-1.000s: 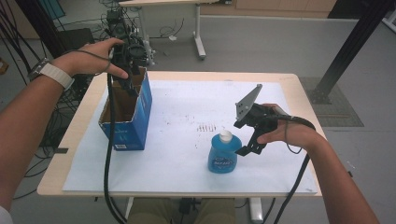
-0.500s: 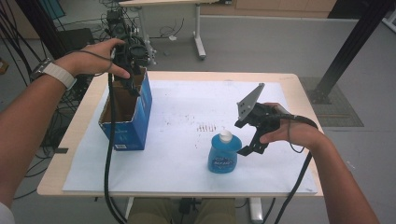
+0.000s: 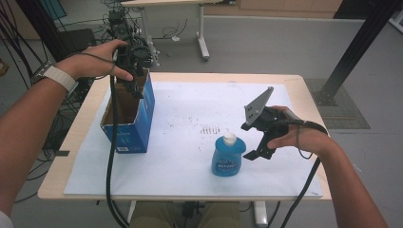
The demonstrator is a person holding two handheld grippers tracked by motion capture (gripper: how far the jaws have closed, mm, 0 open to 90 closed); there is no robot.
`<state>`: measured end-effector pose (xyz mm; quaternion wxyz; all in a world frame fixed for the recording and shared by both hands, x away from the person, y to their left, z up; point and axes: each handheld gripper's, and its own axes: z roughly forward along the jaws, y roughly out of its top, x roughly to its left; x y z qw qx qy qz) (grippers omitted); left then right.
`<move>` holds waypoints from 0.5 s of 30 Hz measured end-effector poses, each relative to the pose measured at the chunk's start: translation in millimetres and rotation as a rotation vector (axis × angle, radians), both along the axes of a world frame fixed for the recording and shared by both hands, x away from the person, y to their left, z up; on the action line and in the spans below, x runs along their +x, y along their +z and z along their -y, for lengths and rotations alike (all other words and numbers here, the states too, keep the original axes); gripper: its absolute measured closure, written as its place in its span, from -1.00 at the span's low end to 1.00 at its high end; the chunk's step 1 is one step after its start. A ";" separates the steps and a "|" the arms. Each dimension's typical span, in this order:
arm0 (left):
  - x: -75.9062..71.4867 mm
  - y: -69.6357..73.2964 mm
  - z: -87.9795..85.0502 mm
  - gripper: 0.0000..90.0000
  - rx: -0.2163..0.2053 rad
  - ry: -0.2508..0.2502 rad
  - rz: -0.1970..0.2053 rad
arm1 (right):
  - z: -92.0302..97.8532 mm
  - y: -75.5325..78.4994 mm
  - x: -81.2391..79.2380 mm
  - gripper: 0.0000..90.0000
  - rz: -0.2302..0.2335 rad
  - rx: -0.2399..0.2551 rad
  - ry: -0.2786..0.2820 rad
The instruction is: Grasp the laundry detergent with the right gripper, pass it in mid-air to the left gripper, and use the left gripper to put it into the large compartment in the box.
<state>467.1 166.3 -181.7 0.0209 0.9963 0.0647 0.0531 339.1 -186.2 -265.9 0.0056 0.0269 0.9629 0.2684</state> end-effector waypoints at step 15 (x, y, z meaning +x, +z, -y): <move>1.6 -5.3 7.1 -0.81 0.008 -0.005 -0.008 | 0.5 -11.5 2.2 -0.88 0.002 0.007 0.008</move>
